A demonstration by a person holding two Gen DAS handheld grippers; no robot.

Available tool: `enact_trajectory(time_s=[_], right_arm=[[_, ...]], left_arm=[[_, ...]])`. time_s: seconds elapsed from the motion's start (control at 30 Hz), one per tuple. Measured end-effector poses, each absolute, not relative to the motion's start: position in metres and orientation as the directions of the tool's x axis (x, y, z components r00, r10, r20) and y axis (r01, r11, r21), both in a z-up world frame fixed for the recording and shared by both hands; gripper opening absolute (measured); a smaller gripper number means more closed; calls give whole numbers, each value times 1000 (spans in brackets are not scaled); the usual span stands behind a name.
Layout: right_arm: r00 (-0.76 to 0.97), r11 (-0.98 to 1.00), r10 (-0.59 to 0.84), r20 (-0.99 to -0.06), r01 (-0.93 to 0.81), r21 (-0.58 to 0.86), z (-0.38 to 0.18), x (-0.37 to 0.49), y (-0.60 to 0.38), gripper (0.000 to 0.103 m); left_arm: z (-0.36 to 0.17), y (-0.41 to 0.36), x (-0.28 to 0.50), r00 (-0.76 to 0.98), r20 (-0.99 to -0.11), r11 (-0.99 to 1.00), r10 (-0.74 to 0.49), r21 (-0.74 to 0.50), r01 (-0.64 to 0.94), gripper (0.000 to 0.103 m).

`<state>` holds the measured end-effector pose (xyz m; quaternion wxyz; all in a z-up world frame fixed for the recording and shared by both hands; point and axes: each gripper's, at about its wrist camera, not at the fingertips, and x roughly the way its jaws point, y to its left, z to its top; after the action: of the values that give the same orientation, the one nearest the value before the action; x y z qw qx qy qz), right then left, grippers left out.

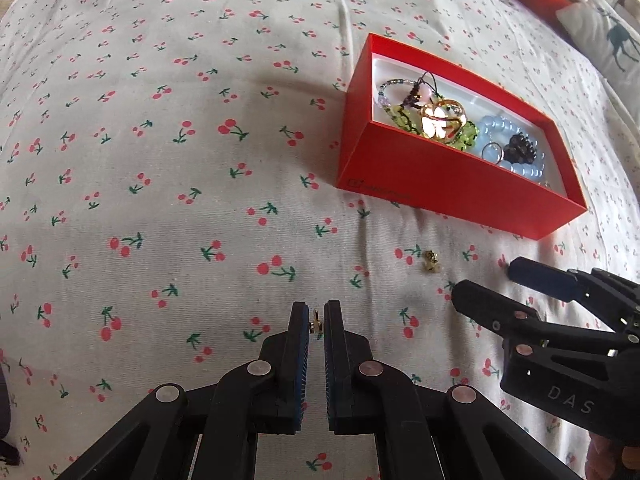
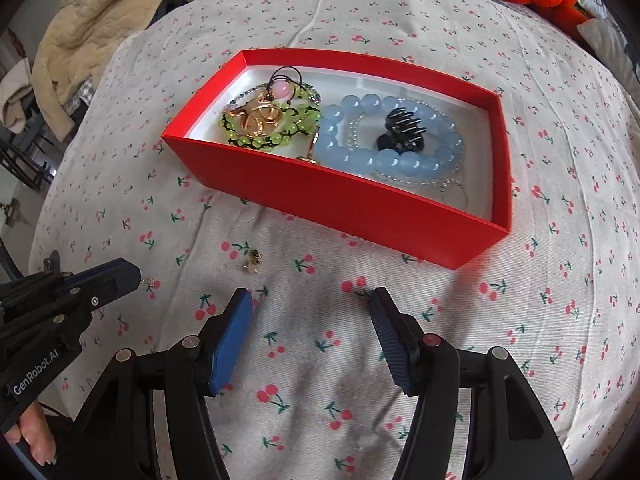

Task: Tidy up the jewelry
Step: 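Grasp a small gold earring with the left tool while the right grasps another, then carry both small gold earrings into the red box and open both tools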

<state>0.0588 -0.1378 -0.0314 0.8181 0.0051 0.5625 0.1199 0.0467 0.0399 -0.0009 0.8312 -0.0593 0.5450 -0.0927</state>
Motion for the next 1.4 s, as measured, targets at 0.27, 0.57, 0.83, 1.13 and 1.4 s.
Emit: enact_trajectory(time_s=[0.27,0.57,0.83,1.13,1.4], right_arm=[[334,969,215,-918,-187,159,-35,68,-118,48],[320,957,251,-913,-223,185,-38,75,-105,8],[315,950,292,-903,-202,236,-30,72,-116,8],[303,951,295,-906,-187,247,-27,63,-137,8],[322,940,336,-885,-170,295,-13,62,-154,8]], left_arm=[[-1,56,42,390,-894,975,-221,-210,72,2],[-5,69,44,370,-875,945,-313,-324,32,9],[-13,51,52,340,-879,938,-335,-347,28,27],[-23,42,58,328,-899,950,-291,-311,-7,8],[-13,45,55,350,-883,942,-313,-336,-5,8]])
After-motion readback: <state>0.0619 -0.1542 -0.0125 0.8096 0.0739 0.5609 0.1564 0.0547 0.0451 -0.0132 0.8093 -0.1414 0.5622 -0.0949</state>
